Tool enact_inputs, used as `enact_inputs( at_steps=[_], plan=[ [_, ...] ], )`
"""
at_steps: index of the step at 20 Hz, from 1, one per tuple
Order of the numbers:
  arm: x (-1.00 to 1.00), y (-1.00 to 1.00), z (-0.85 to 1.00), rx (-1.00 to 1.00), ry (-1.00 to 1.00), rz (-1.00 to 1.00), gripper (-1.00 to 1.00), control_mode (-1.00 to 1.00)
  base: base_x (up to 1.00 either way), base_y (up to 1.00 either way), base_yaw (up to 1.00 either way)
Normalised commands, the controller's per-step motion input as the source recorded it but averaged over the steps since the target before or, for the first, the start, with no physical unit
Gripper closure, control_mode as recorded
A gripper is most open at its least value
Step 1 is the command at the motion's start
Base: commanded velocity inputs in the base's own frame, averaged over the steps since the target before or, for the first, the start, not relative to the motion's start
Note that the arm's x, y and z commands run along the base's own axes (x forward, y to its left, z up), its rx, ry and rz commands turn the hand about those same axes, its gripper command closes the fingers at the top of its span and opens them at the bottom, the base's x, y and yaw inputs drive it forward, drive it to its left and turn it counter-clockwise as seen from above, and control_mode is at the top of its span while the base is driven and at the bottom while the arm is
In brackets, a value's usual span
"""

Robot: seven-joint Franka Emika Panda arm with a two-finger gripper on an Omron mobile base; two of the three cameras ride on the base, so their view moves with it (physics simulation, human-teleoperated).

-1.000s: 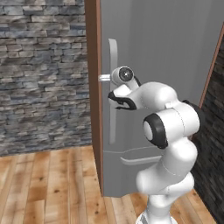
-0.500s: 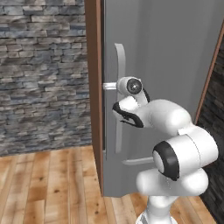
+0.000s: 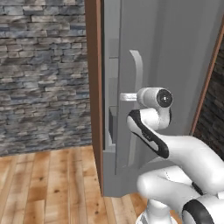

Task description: Open the fridge, remove the orange, squash, and shrimp, and place them on any counter.

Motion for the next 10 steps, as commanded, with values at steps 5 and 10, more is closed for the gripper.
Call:
enact_inputs(
  at_steps=[5, 10],
  plan=[
    [-1.0, -0.97, -0.4, 0.11, 0.15, 0.02, -1.0, -1.0, 0.0, 0.0, 0.0],
    [-1.0, -0.85, -0.25, 0.12, 0.14, 0.01, -1.0, -1.0, 0.0, 0.0, 0.0]
  ],
)
